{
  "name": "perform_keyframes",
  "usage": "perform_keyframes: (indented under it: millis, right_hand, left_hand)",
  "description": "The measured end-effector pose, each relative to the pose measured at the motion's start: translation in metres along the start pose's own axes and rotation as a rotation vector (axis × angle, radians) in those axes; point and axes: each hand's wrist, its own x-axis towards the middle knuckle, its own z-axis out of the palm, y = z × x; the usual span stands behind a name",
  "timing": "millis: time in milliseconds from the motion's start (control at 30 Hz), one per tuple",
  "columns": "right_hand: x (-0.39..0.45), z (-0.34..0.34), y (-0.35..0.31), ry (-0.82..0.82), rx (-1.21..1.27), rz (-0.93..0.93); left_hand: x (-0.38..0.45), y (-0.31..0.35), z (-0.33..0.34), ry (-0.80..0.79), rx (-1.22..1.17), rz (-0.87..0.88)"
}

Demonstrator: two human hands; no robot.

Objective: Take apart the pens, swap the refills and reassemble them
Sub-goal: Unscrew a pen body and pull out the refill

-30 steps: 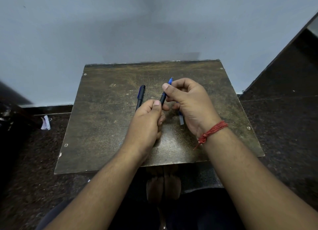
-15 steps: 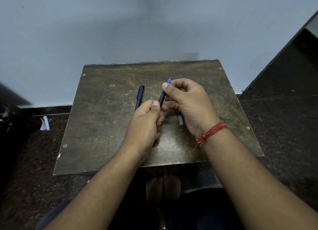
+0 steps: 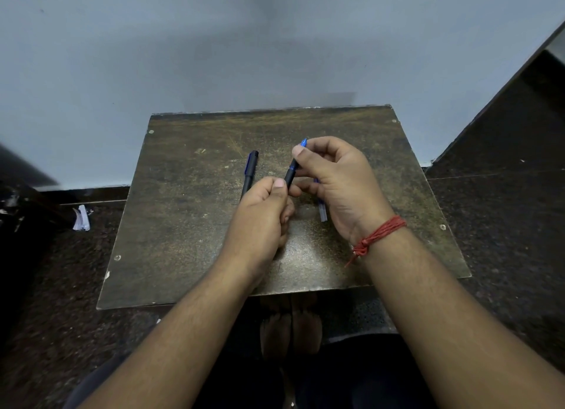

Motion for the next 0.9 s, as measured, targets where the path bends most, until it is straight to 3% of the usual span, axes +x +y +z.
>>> perform_keyframes:
  millis: [900]
  right_hand:
    - [-0.0026, 0.0002, -0.0063, -0.025, 0.110, 0.067]
  left_hand:
    - [0.0009, -0.0001, 0.0014, 0.000, 0.012, 0.000]
